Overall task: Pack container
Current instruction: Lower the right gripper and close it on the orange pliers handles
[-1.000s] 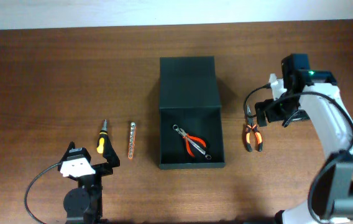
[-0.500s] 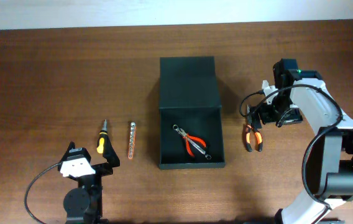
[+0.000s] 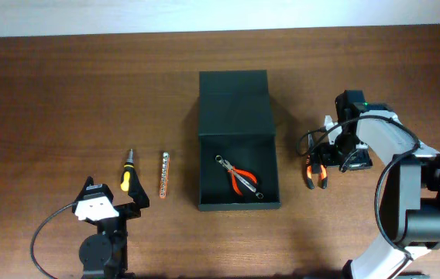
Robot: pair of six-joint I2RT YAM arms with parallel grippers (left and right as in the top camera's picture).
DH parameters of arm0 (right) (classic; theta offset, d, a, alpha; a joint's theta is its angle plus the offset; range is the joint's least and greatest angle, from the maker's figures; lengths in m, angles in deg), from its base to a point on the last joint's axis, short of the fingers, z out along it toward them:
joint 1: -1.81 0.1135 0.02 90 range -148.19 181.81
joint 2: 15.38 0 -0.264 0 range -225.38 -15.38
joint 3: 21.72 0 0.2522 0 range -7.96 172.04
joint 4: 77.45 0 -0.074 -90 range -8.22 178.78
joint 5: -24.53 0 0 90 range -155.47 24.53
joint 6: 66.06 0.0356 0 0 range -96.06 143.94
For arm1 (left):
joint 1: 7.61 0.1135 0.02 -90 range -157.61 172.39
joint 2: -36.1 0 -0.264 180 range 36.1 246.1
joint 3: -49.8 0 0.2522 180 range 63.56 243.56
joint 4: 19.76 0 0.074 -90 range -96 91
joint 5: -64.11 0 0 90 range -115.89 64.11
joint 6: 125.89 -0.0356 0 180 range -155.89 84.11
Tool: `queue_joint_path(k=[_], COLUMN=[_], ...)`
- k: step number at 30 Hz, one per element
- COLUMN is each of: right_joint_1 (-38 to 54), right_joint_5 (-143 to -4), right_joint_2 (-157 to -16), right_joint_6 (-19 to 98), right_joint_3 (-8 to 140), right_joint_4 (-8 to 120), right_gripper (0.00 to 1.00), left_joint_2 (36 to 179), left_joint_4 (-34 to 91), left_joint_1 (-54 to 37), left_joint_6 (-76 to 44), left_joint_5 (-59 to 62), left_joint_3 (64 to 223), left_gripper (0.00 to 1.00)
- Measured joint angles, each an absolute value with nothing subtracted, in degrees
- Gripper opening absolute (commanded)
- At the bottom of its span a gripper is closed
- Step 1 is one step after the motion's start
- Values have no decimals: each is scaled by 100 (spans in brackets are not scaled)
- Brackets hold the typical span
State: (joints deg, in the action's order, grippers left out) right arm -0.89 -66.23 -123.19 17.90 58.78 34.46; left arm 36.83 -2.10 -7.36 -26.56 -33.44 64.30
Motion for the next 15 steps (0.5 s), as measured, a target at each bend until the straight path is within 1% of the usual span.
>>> queue_joint_path(k=[15], right_joint_1=[-89], right_joint_5=[-6625], right_joint_2=[-12323], right_joint_6=[1952], right_joint_3=[5872], right_joint_4=[3745], right_gripper=[99], left_joint_2=[3683], left_joint_4=[-210], left_joint_1=[-736], left_joint_6=[-2656], left_joint_5=[-3344], left_joint_3=[6430], left_gripper=[99])
